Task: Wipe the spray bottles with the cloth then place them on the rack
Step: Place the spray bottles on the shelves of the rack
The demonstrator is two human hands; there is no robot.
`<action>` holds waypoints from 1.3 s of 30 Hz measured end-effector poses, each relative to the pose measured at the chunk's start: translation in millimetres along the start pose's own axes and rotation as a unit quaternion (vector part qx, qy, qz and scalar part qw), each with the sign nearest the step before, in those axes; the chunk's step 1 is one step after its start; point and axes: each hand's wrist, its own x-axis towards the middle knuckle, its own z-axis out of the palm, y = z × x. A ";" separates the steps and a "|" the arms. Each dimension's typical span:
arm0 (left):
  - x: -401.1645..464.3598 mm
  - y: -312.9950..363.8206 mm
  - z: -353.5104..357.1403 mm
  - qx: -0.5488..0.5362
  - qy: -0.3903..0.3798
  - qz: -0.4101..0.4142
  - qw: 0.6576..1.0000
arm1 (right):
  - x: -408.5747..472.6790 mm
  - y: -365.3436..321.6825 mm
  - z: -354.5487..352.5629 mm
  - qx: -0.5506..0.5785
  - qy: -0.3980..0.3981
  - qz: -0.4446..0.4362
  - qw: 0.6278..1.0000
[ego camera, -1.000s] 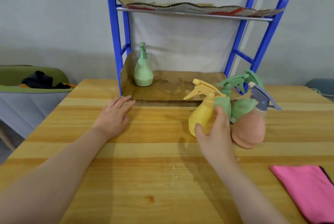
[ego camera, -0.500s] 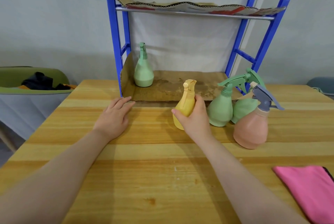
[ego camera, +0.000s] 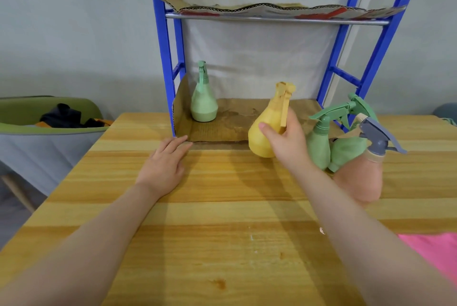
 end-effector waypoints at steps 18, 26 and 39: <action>2.9 0.4 0.5 -0.010 0.028 -0.001 1.000 | 115.5 47.8 39.2 0.022 0.009 0.026 0.999; 3.6 -1.8 2.4 -0.013 0.026 -0.007 1.000 | 142.7 56.9 53.5 -0.011 0.006 0.014 1.000; 3.6 0.8 -0.4 -0.014 0.031 -0.012 0.999 | 142.2 52.1 51.3 -0.074 -0.031 0.016 0.997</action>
